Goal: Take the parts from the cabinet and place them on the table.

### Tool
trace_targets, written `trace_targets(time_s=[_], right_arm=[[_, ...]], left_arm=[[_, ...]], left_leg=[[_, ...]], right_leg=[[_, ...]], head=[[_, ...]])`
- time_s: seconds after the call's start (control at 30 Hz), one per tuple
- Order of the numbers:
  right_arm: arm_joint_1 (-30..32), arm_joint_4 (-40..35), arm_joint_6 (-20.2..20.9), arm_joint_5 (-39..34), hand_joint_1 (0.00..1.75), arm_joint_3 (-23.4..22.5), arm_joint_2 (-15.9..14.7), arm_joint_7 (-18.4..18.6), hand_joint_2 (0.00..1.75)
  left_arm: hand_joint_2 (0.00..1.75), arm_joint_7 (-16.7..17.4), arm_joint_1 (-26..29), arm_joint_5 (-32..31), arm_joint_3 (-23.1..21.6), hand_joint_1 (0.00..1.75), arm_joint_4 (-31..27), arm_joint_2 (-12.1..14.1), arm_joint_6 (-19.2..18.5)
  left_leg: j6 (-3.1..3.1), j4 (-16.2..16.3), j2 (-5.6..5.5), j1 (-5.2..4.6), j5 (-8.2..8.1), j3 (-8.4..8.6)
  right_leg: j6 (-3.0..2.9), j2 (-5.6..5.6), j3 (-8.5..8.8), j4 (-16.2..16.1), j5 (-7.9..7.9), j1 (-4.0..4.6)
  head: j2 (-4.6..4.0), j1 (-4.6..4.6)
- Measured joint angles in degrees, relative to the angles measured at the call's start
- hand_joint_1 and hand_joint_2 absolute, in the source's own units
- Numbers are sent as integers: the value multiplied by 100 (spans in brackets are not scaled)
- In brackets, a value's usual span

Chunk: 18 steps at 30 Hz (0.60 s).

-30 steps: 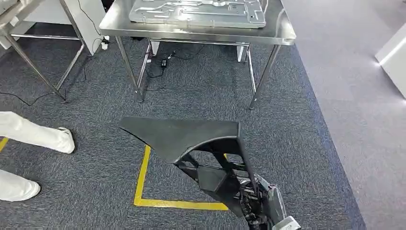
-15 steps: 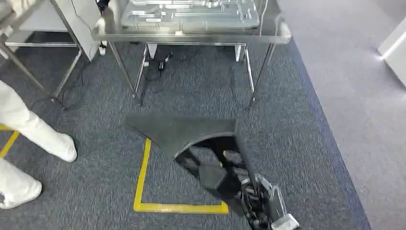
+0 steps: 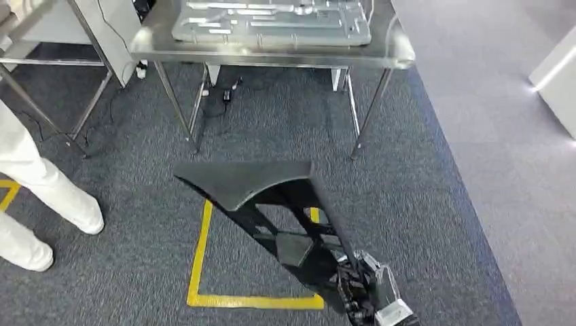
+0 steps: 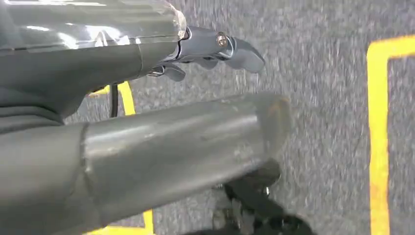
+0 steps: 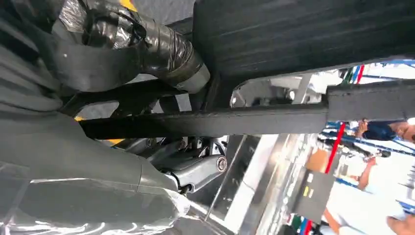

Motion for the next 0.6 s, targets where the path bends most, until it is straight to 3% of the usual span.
trace_targets(time_s=[0.03,0.07,0.1,0.13,0.2,0.23,0.27,0.37,0.4,0.43,0.47,0.53,0.57,0.6], right_arm=[[-1,11,-4,13,175,6,-2,45,175],[0,33,-4,15,175,17,-2,63,175],[1,48,-4,17,175,26,-4,68,175],[2,52,-4,15,175,33,-9,72,175],[0,61,-17,9,175,42,-11,78,175],[-2,68,-24,6,175,50,-13,83,175],[1,83,-28,-4,175,59,-17,94,175],[-12,94,-44,-64,175,76,-17,107,175],[-12,92,-44,-118,175,81,-26,94,175],[-11,94,-48,-149,175,85,-26,85,175],[-13,92,-48,-164,175,96,-28,63,175],[-14,100,-55,-184,175,107,-28,50,175],[-14,114,-55,-182,175,107,-31,50,175],[-14,133,-55,-182,175,109,-33,50,175]], left_arm=[[0,0,-6,-20,20,0,-4,-11,-4],[0,-2,-8,-46,41,0,-9,-13,-13],[0,-2,-7,-46,70,0,-11,-13,-13],[0,-2,-8,-48,94,0,-11,-17,-13],[0,-2,-11,-57,118,0,-11,-35,-22],[0,-2,-7,-57,122,0,-11,-44,-22],[0,-2,-39,-59,129,0,-15,-44,-24],[0,-11,-41,-72,135,0,-20,-46,-22],[0,-15,-49,-103,146,0,-22,-46,-22],[0,-15,-40,-114,153,0,-37,-46,-22],[0,-24,-48,-122,159,0,-48,-46,-22],[0,-24,-72,-157,162,0,-48,-48,-24],[0,-26,-69,-166,162,0,-48,-50,-24],[0,-26,-63,-170,166,0,-48,-50,-24]], left_leg=[[12,1,-16,-2,-15,5],[8,4,-42,-2,-36,19],[-1,6,-75,0,-58,46],[-17,5,-117,3,-86,88],[-63,5,-208,14,-159,218],[-86,-6,-241,26,-196,207],[-130,26,-282,-1,-229,223],[-233,-38,-339,31,-243,218],[-277,-58,-350,29,-270,260],[-291,31,-260,47,-323,278],[-303,339,-140,32,-470,134],[-327,1279,-69,33,-857,-410],[-330,1669,-51,33,-954,-665],[-323,1843,-43,31,-900,-827]], right_leg=[[25,0,-277,478,-174,-19],[45,-1,-514,837,-234,-32],[58,-2,-599,887,-129,-44],[62,-1,-540,672,104,-62],[43,32,-122,-299,749,-82],[17,171,50,-661,840,-89],[-4,246,99,-743,767,-62],[-116,177,121,-796,651,-13],[-172,163,162,-852,656,-51],[-207,130,236,-902,659,-62],[-256,107,290,-929,631,-60],[-315,48,345,-925,573,-26],[-329,29,373,-924,541,-5],[-335,26,417,-923,504,18]], head=[[-2,0],[0,0],[0,0],[0,0],[0,0],[-2,0],[0,0],[0,-2],[0,-4],[0,0],[-2,-4],[0,-4],[0,-2],[0,-2]])
